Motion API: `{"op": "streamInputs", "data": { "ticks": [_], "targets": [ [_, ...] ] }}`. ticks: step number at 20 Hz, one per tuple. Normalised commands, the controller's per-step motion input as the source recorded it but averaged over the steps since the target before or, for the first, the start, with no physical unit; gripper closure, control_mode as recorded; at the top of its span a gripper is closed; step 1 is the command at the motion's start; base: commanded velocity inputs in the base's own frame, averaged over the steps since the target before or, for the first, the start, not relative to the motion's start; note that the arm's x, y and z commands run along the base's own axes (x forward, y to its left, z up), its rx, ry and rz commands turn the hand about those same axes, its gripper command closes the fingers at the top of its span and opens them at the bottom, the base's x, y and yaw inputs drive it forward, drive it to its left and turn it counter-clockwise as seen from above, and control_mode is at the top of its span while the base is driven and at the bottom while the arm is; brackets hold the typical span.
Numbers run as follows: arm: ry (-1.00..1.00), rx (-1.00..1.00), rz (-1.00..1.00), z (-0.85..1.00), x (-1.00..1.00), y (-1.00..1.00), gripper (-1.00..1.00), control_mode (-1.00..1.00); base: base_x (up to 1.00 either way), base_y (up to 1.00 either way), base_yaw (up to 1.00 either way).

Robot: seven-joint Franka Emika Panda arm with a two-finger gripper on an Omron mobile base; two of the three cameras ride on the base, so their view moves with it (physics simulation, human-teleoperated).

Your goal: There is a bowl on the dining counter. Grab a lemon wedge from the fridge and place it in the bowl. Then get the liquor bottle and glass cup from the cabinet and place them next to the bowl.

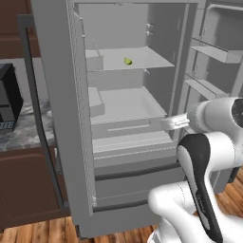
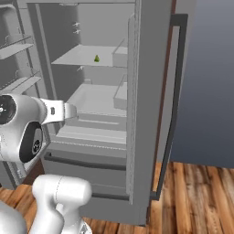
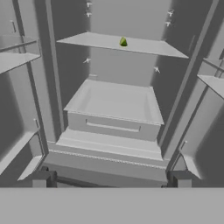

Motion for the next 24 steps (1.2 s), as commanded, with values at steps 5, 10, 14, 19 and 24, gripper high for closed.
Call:
{"op": "streamInputs", "data": {
  "ticks": [5, 10, 14, 19, 24],
  "targets": [
    [-0.01, 0.0, 0.0, 0.0, 0.0, 0.0, -1.0, -1.0, 0.0, 0.0, 0.0],
    [0.0, 0.0, -0.05, 0.0, 0.07, 0.0, -1.0, -1.0, 0.0, 0.0, 0.0],
    [0.0, 0.0, -0.06, 0.0, 0.36, 0.07, -1.0, 1.0, 0.17, 0.03, -0.02],
    [0.0, 0.0, 0.0, 0.0, 0.0, 0.0, -1.0, 1.0, 0.64, 0.08, -0.04],
    [0.0, 0.0, 0.0, 0.0, 0.0, 0.0, -1.0, 1.0, 0.55, 0.0, 0.0]
  ]
}}
